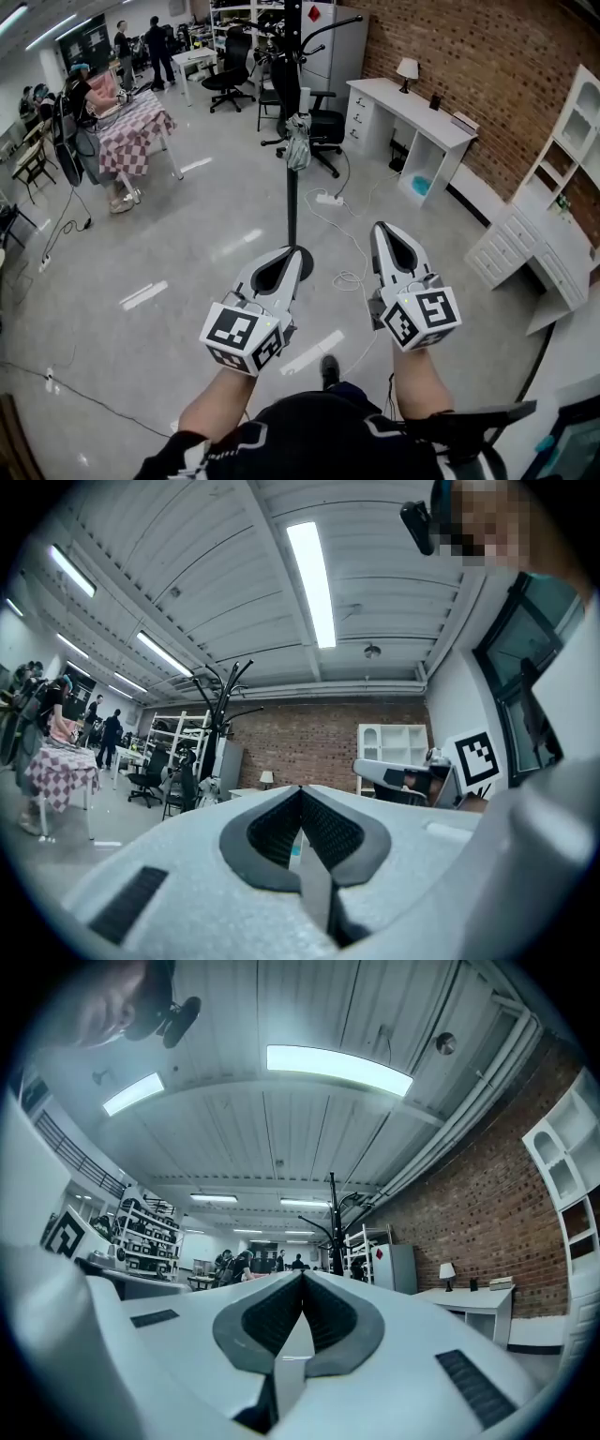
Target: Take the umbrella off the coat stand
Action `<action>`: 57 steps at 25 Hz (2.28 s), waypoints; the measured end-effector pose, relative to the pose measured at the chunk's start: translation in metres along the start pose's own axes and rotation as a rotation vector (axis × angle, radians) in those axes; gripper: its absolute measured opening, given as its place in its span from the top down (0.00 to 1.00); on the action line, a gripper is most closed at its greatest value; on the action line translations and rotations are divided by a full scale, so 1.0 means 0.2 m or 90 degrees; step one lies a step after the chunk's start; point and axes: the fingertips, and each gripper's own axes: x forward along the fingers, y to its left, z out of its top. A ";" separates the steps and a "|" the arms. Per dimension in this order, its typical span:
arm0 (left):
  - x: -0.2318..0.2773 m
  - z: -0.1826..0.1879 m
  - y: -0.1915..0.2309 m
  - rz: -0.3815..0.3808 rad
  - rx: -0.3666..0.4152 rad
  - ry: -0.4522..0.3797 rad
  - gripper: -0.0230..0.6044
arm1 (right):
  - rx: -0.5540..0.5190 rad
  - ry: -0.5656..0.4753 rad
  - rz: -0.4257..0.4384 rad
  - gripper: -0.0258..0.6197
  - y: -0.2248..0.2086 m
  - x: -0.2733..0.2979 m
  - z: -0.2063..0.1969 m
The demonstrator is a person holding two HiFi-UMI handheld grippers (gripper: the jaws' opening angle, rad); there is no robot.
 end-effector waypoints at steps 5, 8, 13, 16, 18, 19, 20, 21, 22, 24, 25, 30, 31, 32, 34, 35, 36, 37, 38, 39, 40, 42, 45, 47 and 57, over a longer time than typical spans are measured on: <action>0.18 0.03 0.05 0.025 0.008 -0.006 0.95 | 0.007 -0.016 0.029 0.96 -0.14 0.13 0.01; 0.31 0.05 0.09 0.033 0.003 -0.015 0.95 | 0.012 -0.017 0.047 0.96 -0.24 0.22 0.00; 0.56 0.06 0.12 0.044 0.006 -0.018 0.95 | 0.020 -0.019 0.061 0.96 -0.45 0.35 -0.01; 0.70 0.04 0.11 0.047 0.012 -0.015 0.95 | 0.022 -0.018 0.074 0.96 -0.55 0.40 -0.04; 0.78 0.03 0.10 0.052 0.015 -0.013 0.95 | 0.026 -0.018 0.085 0.96 -0.61 0.43 -0.05; 0.82 0.03 0.11 0.056 0.015 -0.013 0.95 | 0.027 -0.018 0.090 0.96 -0.65 0.45 -0.05; 0.86 0.02 0.11 0.060 0.016 -0.012 0.95 | 0.029 -0.018 0.095 0.96 -0.68 0.47 -0.06; 0.89 0.02 0.12 0.064 0.017 -0.010 0.95 | 0.031 -0.018 0.098 0.96 -0.71 0.49 -0.07; 0.92 0.01 0.12 0.068 0.019 -0.007 0.95 | 0.034 -0.020 0.101 0.96 -0.74 0.50 -0.07; 0.97 -0.01 0.12 0.078 0.020 -0.004 0.95 | 0.040 -0.022 0.106 0.96 -0.80 0.52 -0.09; 1.00 -0.02 0.13 0.083 0.020 -0.004 0.95 | 0.043 -0.022 0.110 0.96 -0.82 0.53 -0.10; 1.10 -0.02 0.16 0.095 0.026 0.001 0.95 | 0.050 -0.018 0.129 0.96 -0.90 0.62 -0.13; 1.13 -0.02 0.16 0.096 0.026 0.002 0.95 | 0.052 -0.018 0.132 0.96 -0.91 0.64 -0.13; 1.15 -0.03 0.18 0.098 0.025 0.003 0.95 | 0.053 -0.018 0.135 0.96 -0.92 0.65 -0.14; 1.20 -0.03 0.21 0.104 0.023 0.000 0.95 | 0.052 -0.015 0.141 0.96 -0.94 0.69 -0.16; 1.22 -0.03 0.23 0.106 0.022 -0.004 0.95 | 0.051 -0.013 0.143 0.96 -0.96 0.71 -0.17; 1.24 -0.03 0.24 0.106 0.023 -0.007 0.95 | 0.050 -0.011 0.145 0.96 -0.97 0.73 -0.18; 1.27 -0.02 0.27 0.106 0.025 -0.012 0.95 | 0.050 -0.010 0.146 0.96 -0.98 0.76 -0.18; 1.29 0.00 0.30 0.105 0.026 -0.016 0.95 | 0.050 -0.010 0.147 0.96 -0.99 0.80 -0.18; 1.31 0.01 0.33 0.106 0.026 -0.018 0.95 | 0.048 -0.010 0.148 0.96 -0.99 0.83 -0.19; 1.33 0.01 0.36 0.107 0.023 -0.019 0.95 | 0.045 -0.008 0.150 0.96 -0.99 0.87 -0.19; 1.36 0.01 0.42 0.110 0.019 -0.015 0.95 | 0.035 -0.001 0.154 0.96 -0.98 0.93 -0.20; 1.41 0.02 0.51 0.111 0.022 -0.011 0.95 | 0.028 0.002 0.154 0.96 -0.98 1.03 -0.22; 1.44 0.03 0.57 0.108 0.019 -0.009 0.95 | 0.036 0.005 0.155 0.96 -0.98 1.10 -0.23; 1.60 0.08 0.86 0.109 0.017 -0.036 0.95 | 0.005 -0.008 0.160 0.96 -0.97 1.41 -0.25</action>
